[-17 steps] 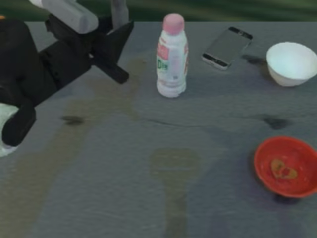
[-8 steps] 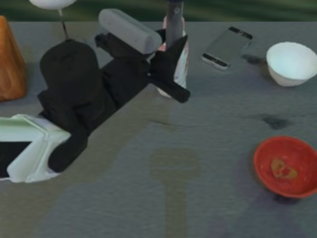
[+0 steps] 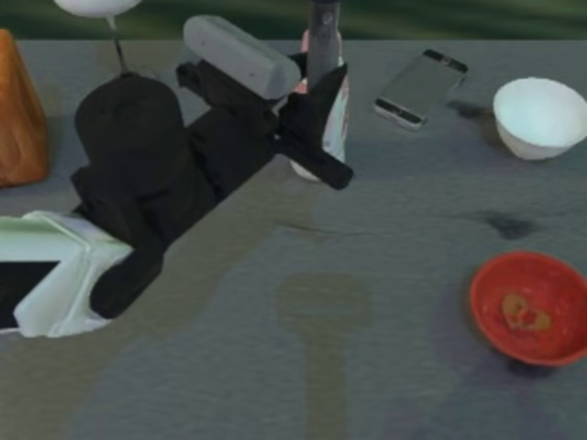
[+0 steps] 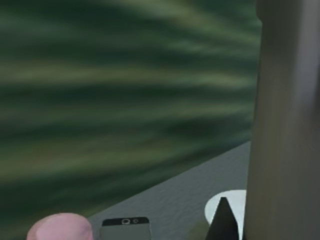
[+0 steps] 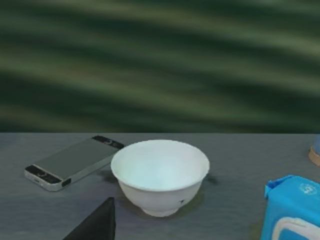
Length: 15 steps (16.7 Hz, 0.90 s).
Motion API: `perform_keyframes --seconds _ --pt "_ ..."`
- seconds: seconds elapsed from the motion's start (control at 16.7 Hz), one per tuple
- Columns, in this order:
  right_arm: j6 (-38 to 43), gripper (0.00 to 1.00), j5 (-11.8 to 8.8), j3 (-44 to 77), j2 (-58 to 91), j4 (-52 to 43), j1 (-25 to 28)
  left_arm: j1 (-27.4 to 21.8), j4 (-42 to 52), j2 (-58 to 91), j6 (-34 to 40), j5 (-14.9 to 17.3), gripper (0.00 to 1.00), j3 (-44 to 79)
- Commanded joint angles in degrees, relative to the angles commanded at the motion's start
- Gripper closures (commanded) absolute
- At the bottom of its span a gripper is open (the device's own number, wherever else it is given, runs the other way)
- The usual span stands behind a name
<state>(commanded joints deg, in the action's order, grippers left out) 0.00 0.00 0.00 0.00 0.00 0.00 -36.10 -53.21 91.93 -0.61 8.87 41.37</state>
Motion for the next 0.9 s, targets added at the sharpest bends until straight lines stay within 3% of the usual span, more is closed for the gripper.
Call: perform_keyframes --seconds 0.18,0.36,0.54,0.9 --pt "0.0 0.0 -0.5 0.5 0.7 0.4 0.3 0.0 0.0 0.0 0.0 0.0 1.0 0.0" --pt "0.1 0.0 -4.0 3.8 6.3 3.4 2.3 0.0 0.0 0.0 0.0 0.0 1.0 0.0" --pt "0.3 0.0 -9.8 9.8 17.3 8.8 5.5 0.0 0.0 0.0 0.0 0.0 1.0 0.0" --pt "1.3 0.0 -23.6 25.9 47.4 23.5 13.2 0.0 0.0 0.0 0.0 0.0 1.0 0.0"
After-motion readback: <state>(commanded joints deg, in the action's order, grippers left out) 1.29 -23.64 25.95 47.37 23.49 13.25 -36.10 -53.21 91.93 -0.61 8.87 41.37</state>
